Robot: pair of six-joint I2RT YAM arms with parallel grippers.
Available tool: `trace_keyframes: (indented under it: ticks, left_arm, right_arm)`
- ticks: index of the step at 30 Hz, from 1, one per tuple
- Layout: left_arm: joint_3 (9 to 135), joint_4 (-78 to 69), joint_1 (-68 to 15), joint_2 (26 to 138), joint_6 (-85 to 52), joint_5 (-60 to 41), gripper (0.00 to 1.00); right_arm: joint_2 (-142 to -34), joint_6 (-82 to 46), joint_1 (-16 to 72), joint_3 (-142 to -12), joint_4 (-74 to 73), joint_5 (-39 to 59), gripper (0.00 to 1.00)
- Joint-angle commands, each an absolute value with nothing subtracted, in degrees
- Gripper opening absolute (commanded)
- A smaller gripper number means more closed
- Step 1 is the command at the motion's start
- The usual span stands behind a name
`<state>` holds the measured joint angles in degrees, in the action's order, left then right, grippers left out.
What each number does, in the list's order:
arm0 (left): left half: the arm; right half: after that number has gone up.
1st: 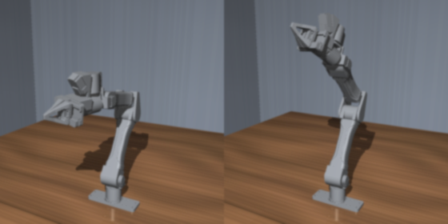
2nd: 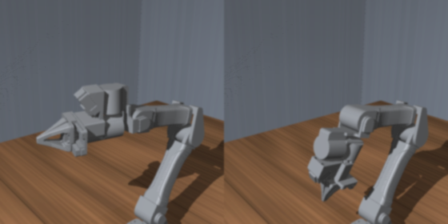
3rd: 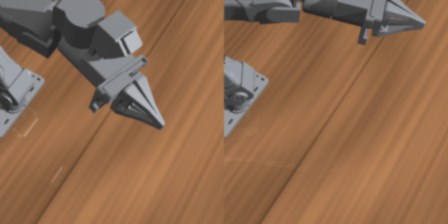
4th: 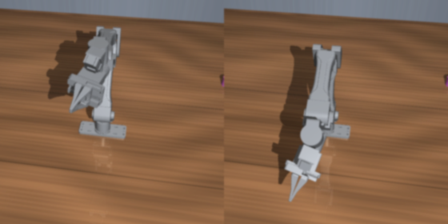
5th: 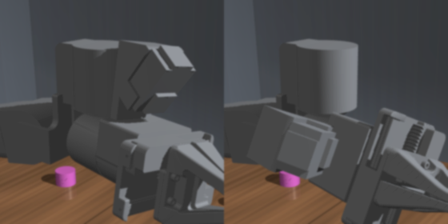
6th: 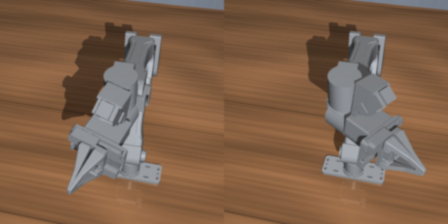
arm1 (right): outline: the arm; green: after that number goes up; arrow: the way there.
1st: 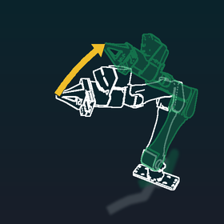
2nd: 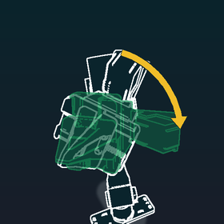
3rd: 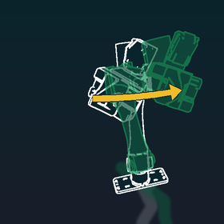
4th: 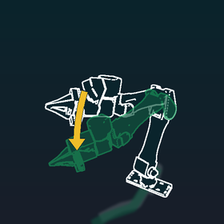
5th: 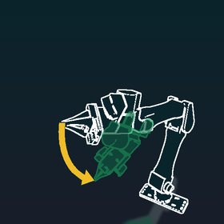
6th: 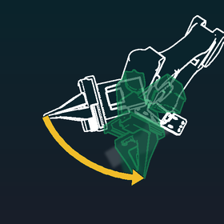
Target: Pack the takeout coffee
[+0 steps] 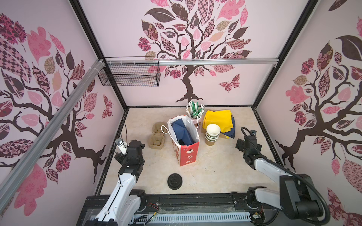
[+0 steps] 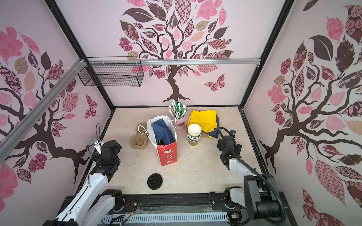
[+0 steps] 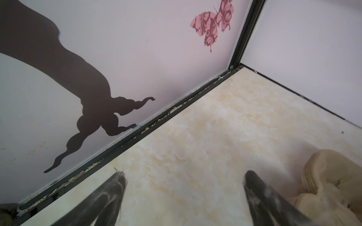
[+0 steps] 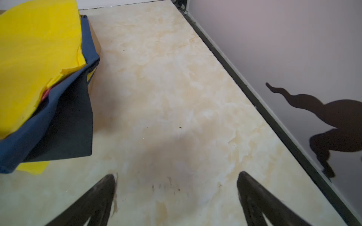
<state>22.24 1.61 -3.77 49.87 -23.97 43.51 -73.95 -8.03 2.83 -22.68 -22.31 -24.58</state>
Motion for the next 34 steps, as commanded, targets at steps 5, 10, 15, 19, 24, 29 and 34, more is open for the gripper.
trace_keyframes:
  ticks: [5,10,15,19,24,29,34]
  left_arm:
    - [14.2,-30.9,-2.9,63.2,-13.4,35.3,0.97]
    - [15.3,-38.7,-1.6,69.7,-10.1,29.5,0.97]
    - [18.1,-47.4,-1.0,79.3,-8.2,27.0,0.97]
    - [22.5,-44.6,-1.1,85.2,-5.0,19.1,0.97]
    - [21.7,-49.1,-0.3,88.5,-5.2,16.7,0.97]
    - [21.4,-51.6,-0.3,89.5,-5.0,17.0,0.97]
    - [21.1,-51.8,-1.3,89.3,-4.1,18.6,0.97]
  right_arm:
    - [-85.8,-6.2,2.0,-17.6,-60.9,-13.1,1.0]
    - [-89.5,-4.7,2.0,-15.5,-68.2,-10.5,1.0]
    - [-88.9,-4.7,2.3,-15.5,-67.2,-11.8,1.0]
    - [-88.7,-4.5,2.7,-15.9,-66.0,-12.6,1.0]
    - [-88.9,-4.3,3.0,-16.3,-65.7,-13.1,1.0]
    - [-90.1,-4.2,3.0,-18.0,-63.6,-12.9,1.0]
    - [-89.0,-4.1,3.2,-16.7,-65.1,-12.8,1.0]
